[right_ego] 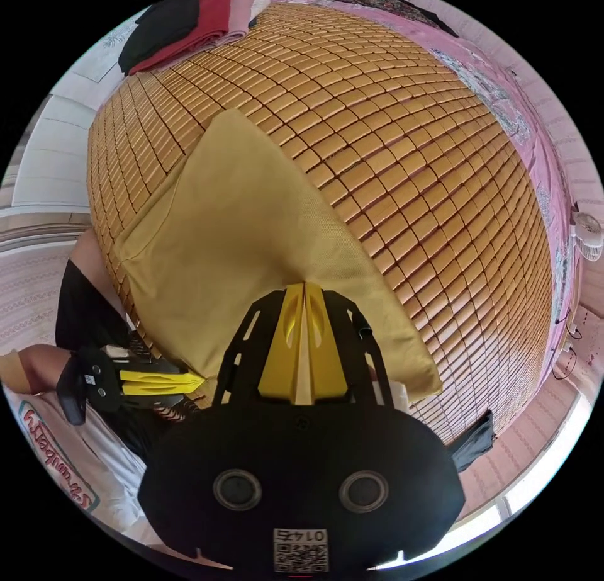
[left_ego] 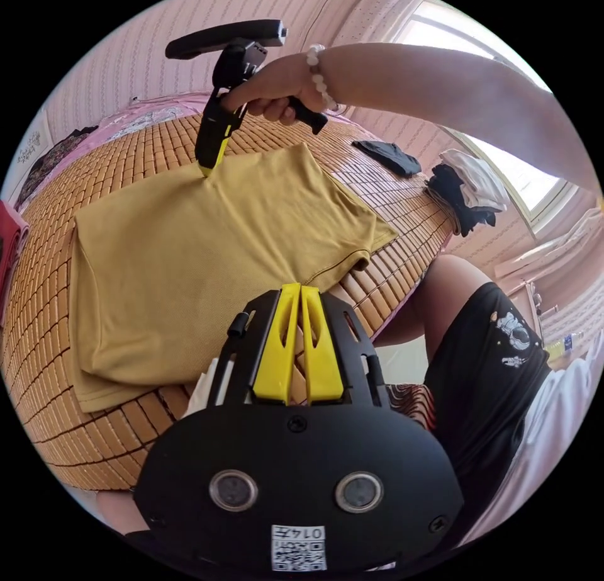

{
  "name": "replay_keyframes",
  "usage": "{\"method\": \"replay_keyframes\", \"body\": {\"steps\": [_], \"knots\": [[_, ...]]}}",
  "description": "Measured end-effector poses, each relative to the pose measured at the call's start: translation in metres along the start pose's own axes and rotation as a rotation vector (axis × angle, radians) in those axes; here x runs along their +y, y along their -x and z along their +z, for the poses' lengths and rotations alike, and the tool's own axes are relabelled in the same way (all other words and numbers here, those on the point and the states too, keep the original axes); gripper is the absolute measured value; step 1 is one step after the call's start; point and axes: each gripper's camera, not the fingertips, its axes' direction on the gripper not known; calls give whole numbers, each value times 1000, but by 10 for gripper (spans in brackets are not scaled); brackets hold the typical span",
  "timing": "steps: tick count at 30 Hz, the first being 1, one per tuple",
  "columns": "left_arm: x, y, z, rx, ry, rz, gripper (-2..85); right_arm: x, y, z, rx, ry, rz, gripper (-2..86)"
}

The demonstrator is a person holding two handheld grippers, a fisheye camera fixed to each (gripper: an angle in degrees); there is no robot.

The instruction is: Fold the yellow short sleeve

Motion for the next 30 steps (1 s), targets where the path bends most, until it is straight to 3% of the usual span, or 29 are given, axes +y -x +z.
{"method": "replay_keyframes", "body": {"steps": [2,9,14,20,24,30], "knots": [[5,-1,2,-3,-13,15,-10,-9,-11,1,71,-16,35,-6],[20,-15,1,-29,-74,64,-5,6,-31,3,24,-38,80,-8],[17,-12,-9,105,-188,25,54,131,-50,-9,-133,-318,276,-4],[-9,-28,10,239,-110,89,114,289,-49,49,-178,-336,581,67],[-26,-53,27,208,-110,206,136,343,-43,83,-217,-323,730,101],[-54,-86,66,134,16,302,153,385,-54,113,-352,-438,815,38]]}}
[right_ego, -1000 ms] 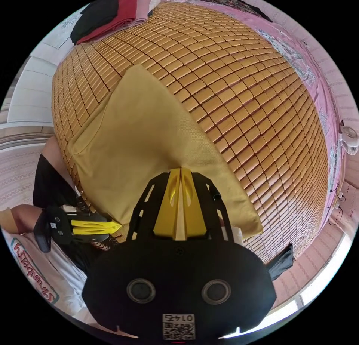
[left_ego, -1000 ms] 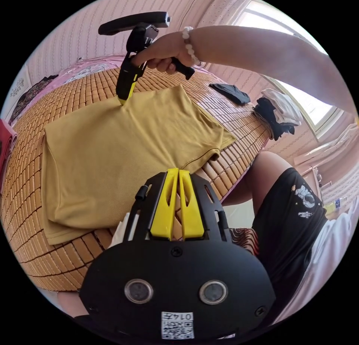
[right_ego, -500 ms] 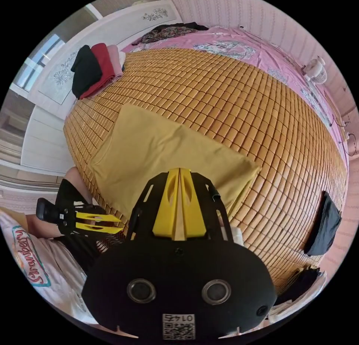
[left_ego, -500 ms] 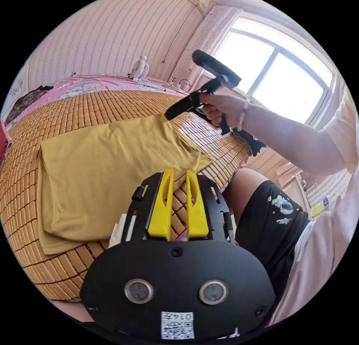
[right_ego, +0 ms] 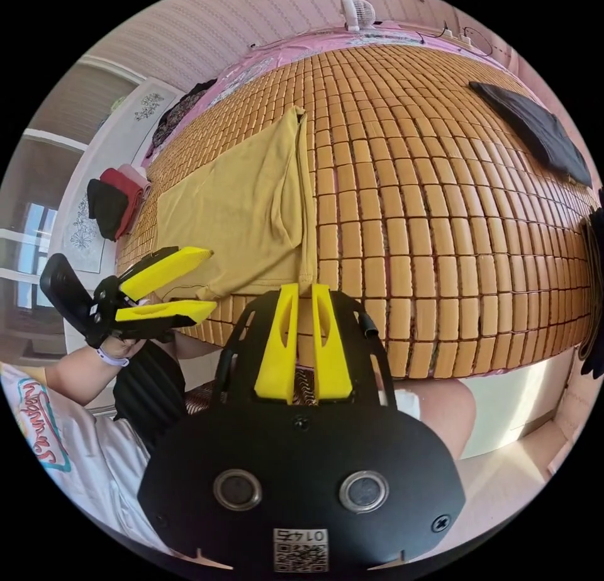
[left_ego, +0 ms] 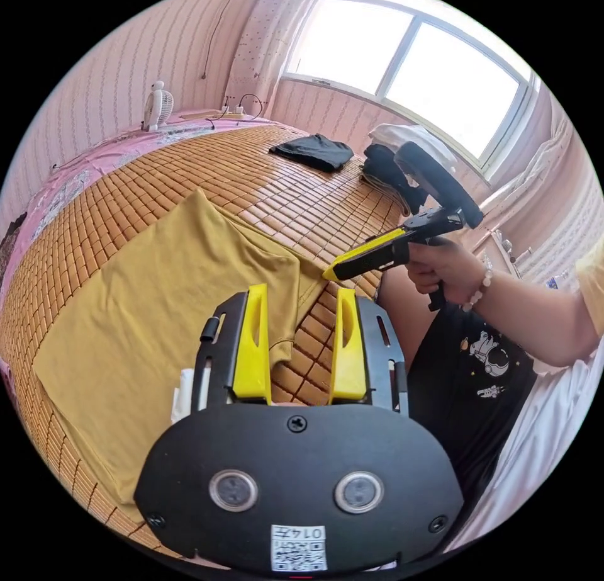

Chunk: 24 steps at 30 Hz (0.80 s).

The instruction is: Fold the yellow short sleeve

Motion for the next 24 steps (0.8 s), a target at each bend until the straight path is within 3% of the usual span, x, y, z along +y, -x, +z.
{"method": "replay_keyframes", "body": {"steps": [6,10,19,22,24], "knots": [[-25,-22,26,-36,-25,124,163,18,-28,-11,-124,-46,-21,15],[-30,-30,30,-20,-34,159,169,32,-50,-23,-60,-91,-9,9],[-17,-43,42,-54,12,195,204,56,-95,-21,-250,-124,-16,8],[-23,-47,55,-65,42,206,186,61,-105,-23,-324,-141,-17,9],[-26,-49,61,-68,68,192,106,65,-112,-25,-366,-151,-17,10]]}}
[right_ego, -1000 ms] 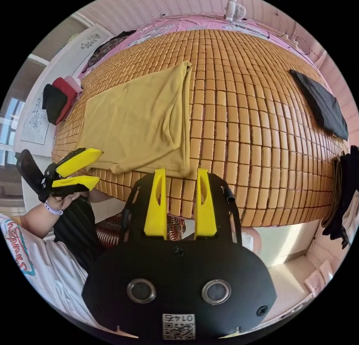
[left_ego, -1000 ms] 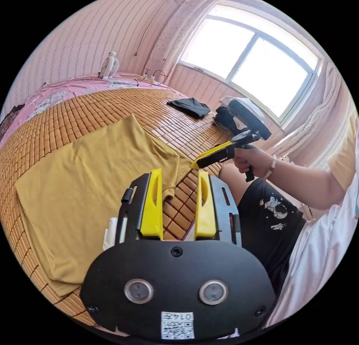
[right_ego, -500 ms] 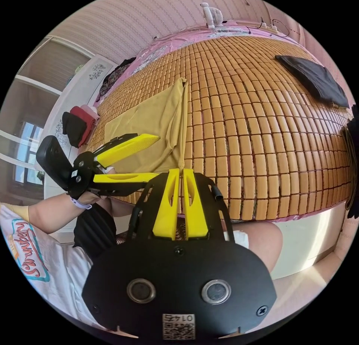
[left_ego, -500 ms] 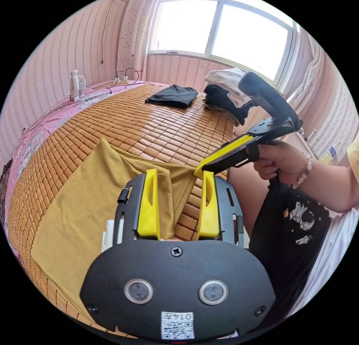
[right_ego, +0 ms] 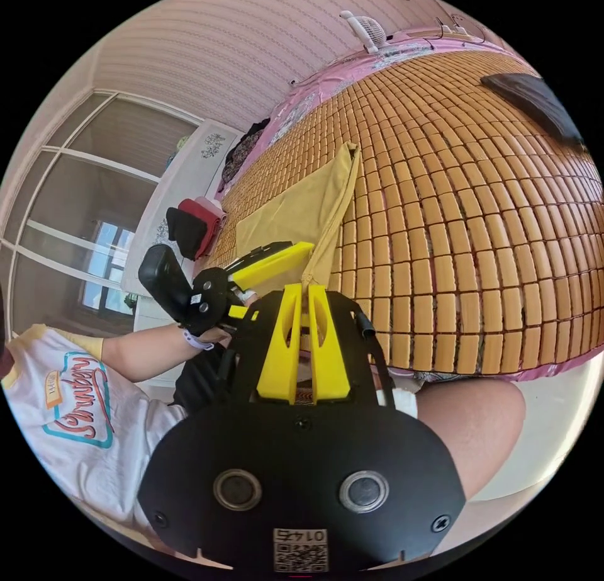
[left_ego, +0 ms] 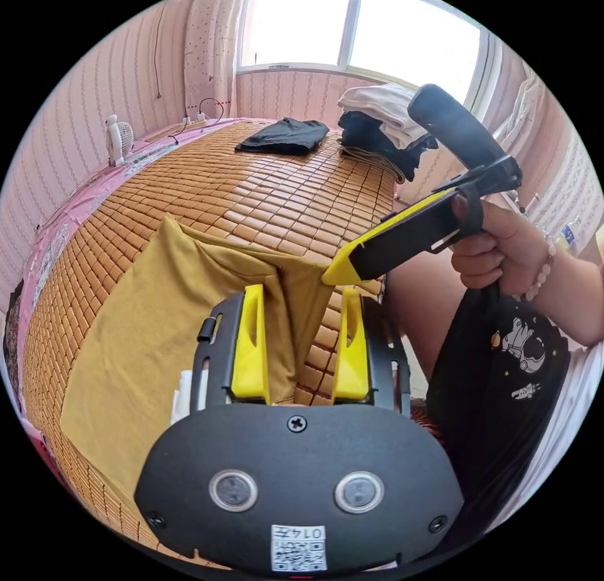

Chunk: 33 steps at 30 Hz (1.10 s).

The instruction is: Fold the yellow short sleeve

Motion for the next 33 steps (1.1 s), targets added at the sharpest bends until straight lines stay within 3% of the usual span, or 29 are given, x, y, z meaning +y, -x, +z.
{"method": "replay_keyframes", "body": {"steps": [3,6,9,13,20,28,33], "knots": [[4,-7,-10,-36,-4,-10,16,6,-6,-6,-60,5,-54,15],[17,-19,-22,-2,-13,40,2,11,-24,-19,-90,-41,-56,26],[35,-30,-33,55,2,49,-3,13,-54,-28,-28,-118,77,60],[54,-42,-46,71,12,52,-5,4,-85,-20,-102,-205,222,109],[71,-44,-67,61,6,36,-7,-6,-104,-2,-66,-190,356,33],[61,-46,-109,105,-164,42,-7,23,-91,-66,-17,-284,292,18],[64,-32,-143,161,-303,-63,-6,24,-50,-111,56,-298,165,18]]}}
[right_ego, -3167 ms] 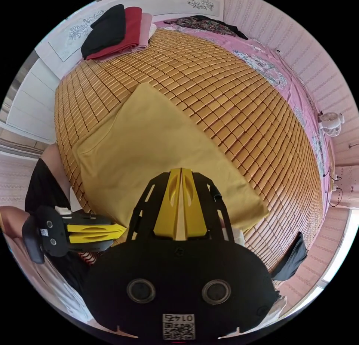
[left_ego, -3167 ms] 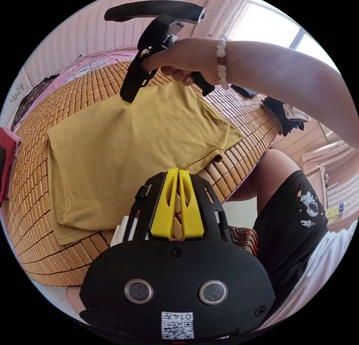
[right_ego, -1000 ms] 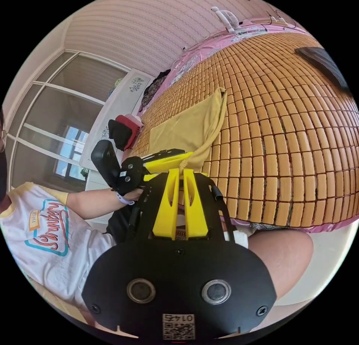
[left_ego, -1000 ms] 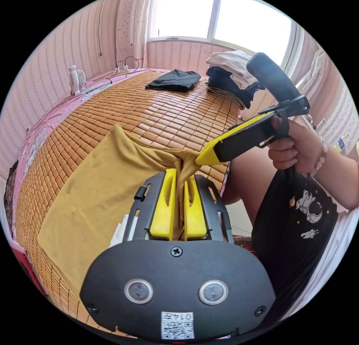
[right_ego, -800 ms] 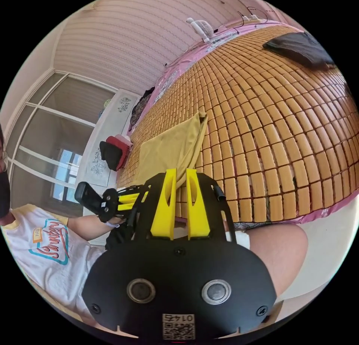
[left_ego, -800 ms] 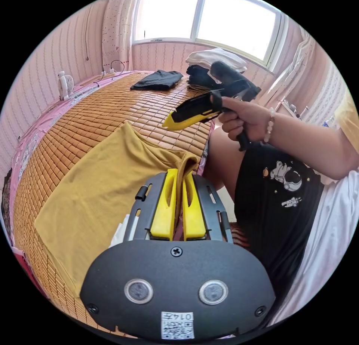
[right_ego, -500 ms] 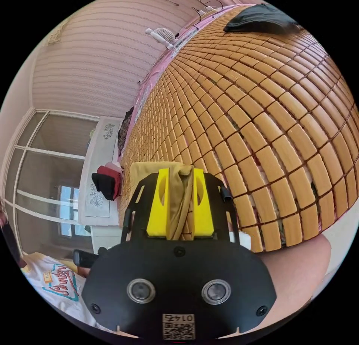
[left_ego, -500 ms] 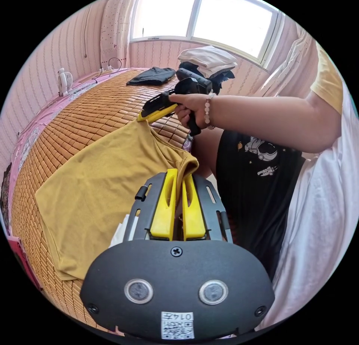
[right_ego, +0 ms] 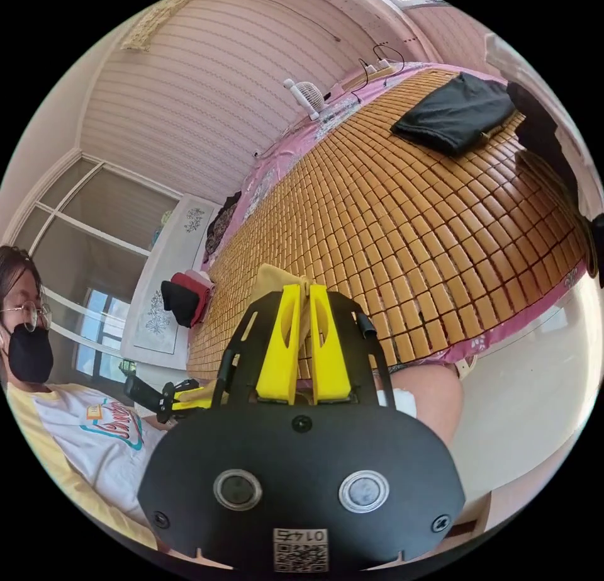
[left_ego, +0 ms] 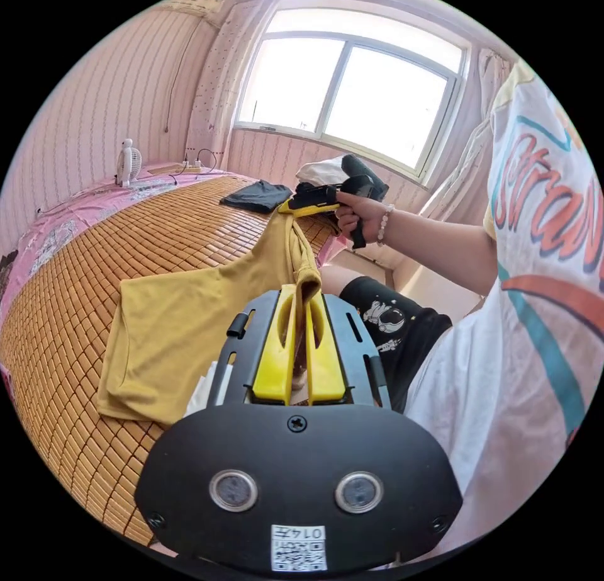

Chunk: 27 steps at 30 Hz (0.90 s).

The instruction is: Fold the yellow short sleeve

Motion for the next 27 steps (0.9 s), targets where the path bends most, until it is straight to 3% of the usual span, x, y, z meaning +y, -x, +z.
{"method": "replay_keyframes", "body": {"steps": [4,8,12,15,20,27], "knots": [[6,28,-27,-45,-71,-129,-4,-24,57,23,43,57,-187,22],[24,78,-53,-272,-82,-306,20,-56,123,96,31,130,-351,38],[55,145,-57,-444,6,-559,62,-77,156,164,95,134,-352,79],[69,168,-60,-525,75,-659,66,-84,160,208,106,239,-336,113],[61,169,-66,-470,27,-622,89,-75,171,236,291,302,-485,121],[50,172,-34,-469,178,-542,120,-61,187,277,383,414,-651,125]]}}
